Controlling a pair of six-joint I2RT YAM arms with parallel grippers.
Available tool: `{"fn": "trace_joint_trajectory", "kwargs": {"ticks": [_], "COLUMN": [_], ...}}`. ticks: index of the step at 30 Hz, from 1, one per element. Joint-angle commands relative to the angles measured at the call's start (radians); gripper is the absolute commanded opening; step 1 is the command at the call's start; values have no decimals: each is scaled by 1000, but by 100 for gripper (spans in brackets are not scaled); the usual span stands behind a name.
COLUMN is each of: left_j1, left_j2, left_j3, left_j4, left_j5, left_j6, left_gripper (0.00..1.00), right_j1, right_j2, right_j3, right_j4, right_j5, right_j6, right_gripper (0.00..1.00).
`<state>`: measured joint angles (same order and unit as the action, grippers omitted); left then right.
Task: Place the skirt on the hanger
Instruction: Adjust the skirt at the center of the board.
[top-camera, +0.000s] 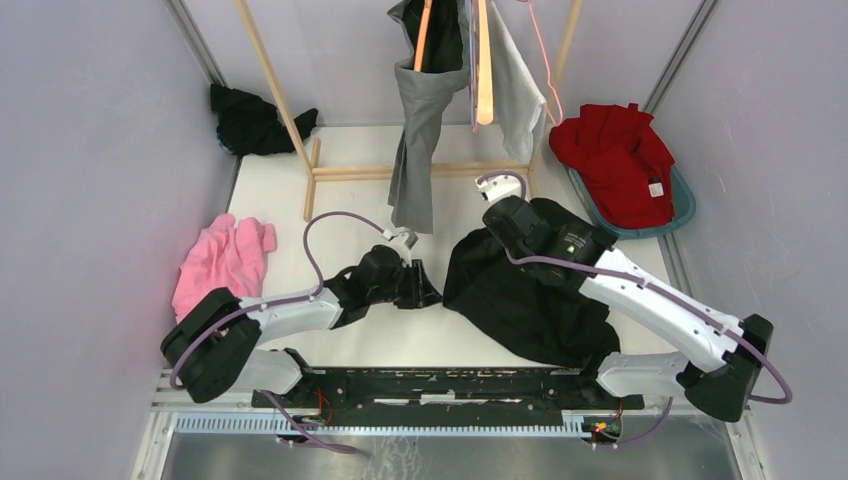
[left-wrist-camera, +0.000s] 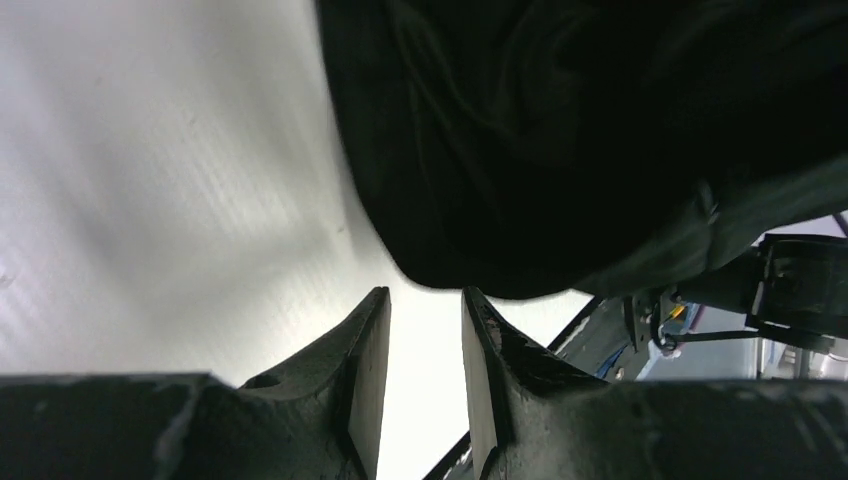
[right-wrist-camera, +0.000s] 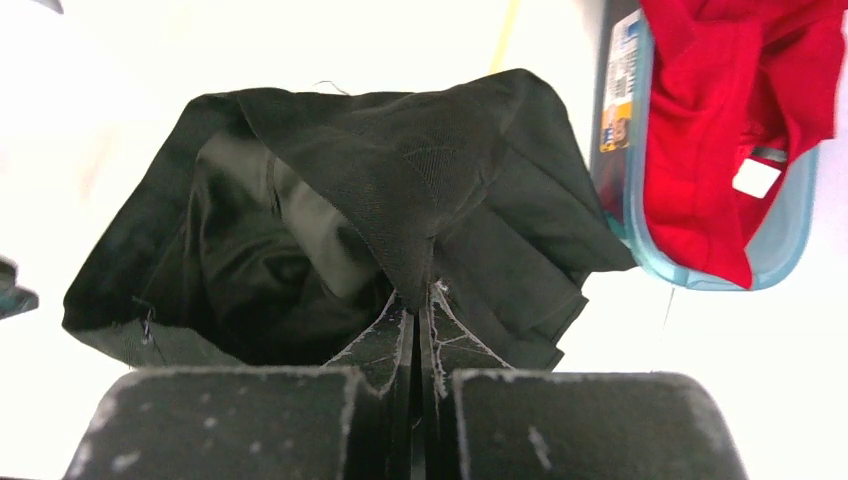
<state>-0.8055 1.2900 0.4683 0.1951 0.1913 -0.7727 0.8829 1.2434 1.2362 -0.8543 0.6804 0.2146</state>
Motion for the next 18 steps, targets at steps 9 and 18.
{"fn": "trace_joint_trajectory", "kwargs": {"ticks": [9,18], "left_j1": [34,86], "left_j2": [172,275], "left_j3": [112,93], "left_j4": [267,405], "left_j5": [17,18], "left_j6": [101,108], "left_gripper": [44,45], "right_j1": [39,42], "right_j2": [-154,-267], "right_j3": [-59,19], "right_j4": [-57,-111], "right_j5": [-129,-165], "right_j6": [-14,-3], "right_gripper": [1,1]}}
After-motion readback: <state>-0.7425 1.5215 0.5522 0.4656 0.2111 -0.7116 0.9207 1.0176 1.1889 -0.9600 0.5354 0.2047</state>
